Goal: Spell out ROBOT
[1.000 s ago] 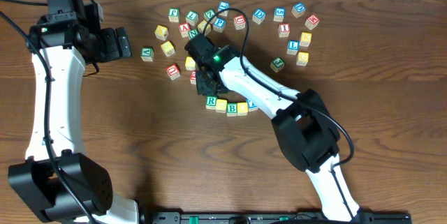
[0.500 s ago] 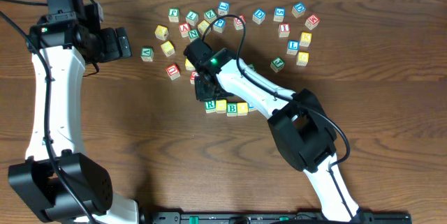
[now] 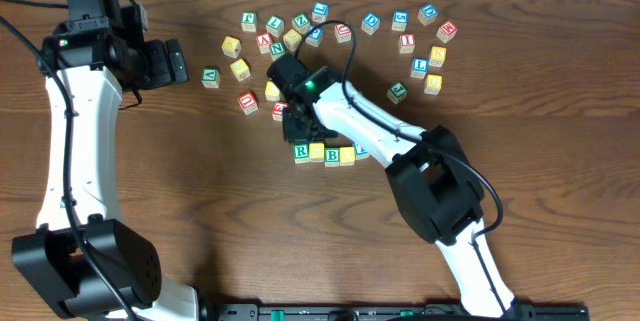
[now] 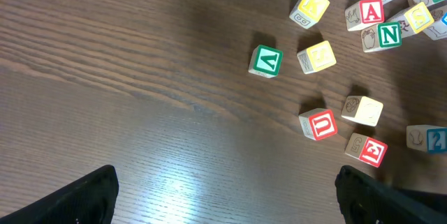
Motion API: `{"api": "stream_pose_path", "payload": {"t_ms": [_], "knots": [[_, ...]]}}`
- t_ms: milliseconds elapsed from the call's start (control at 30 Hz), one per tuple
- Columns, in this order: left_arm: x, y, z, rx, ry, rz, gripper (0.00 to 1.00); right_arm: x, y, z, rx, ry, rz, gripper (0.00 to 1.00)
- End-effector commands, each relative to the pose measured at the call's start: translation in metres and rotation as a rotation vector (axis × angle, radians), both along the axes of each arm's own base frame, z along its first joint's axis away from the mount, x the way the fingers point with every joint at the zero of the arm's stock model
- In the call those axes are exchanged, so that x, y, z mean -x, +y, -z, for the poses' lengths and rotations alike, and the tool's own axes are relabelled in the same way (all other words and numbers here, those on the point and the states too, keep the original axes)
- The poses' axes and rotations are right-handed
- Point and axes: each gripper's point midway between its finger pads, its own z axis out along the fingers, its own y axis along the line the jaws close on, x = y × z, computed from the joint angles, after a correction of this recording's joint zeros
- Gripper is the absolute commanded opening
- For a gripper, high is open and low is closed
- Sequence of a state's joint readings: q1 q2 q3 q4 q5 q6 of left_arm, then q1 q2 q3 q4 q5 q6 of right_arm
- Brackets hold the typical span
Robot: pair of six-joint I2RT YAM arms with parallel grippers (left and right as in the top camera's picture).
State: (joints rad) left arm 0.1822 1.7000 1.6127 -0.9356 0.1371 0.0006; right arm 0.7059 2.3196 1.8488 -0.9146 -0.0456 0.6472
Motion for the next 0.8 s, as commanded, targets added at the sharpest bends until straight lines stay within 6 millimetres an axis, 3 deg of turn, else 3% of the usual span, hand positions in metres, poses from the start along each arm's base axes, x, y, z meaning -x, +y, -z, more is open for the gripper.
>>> {"api": "stream_pose_path", "payload": {"t_ms": [0, 200, 467, 767], "knots": [[-0.002, 0.0, -0.013, 0.0, -0.035, 0.004, 0.98, -0.01, -0.011, 0.005, 0.001, 0.005, 0.052, 0.13], [-0.002, 0.0, -0.013, 0.0, -0.035, 0.004, 0.98, -0.004, -0.016, 0.007, 0.013, 0.038, 0.054, 0.11], [-0.002, 0.0, -0.013, 0.0, -0.035, 0.004, 0.98, 0.008, -0.018, 0.008, 0.041, 0.069, 0.038, 0.01], [-0.002, 0.0, -0.013, 0.0, -0.035, 0.004, 0.97, 0.01, -0.018, 0.008, 0.045, 0.071, 0.023, 0.01]]}}
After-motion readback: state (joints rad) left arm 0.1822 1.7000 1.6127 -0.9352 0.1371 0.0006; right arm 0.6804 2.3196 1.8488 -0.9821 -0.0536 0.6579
